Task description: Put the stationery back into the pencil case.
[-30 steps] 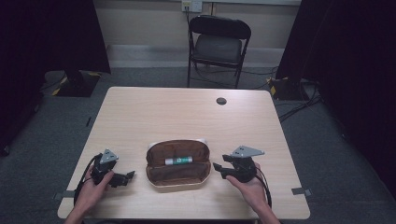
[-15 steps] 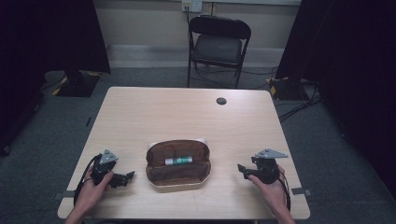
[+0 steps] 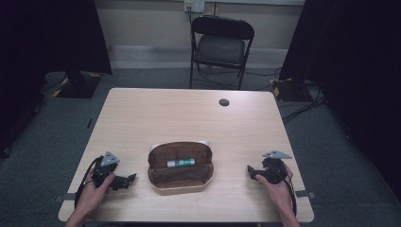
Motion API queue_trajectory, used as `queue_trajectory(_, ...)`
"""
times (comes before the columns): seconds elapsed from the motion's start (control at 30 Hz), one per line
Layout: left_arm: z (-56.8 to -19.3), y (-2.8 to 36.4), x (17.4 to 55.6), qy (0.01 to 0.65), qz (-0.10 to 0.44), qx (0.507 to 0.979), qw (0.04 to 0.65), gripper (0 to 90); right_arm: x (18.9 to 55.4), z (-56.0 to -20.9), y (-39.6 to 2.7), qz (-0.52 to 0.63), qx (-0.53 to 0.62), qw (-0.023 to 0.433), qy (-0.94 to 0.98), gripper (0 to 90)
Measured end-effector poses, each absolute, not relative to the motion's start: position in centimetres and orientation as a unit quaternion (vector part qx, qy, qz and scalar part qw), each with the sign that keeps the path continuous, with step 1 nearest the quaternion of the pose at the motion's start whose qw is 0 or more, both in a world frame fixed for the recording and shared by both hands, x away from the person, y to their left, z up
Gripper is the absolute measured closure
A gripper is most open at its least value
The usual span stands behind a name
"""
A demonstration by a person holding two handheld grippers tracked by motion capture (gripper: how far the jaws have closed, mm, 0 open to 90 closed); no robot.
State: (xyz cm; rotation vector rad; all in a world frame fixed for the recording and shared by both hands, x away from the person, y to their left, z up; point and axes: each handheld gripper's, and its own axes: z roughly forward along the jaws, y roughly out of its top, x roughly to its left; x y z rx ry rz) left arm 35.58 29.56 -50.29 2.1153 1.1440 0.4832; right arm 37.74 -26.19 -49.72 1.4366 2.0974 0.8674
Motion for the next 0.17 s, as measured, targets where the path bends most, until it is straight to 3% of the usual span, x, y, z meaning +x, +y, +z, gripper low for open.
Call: queue_trajectory(0.17,-50.29,29.56,35.57,0.439,0.186,0.812,0.337,0.0,37.74,-50.01,-26.28,0.327,0.514,0.232,0.758,12.5)
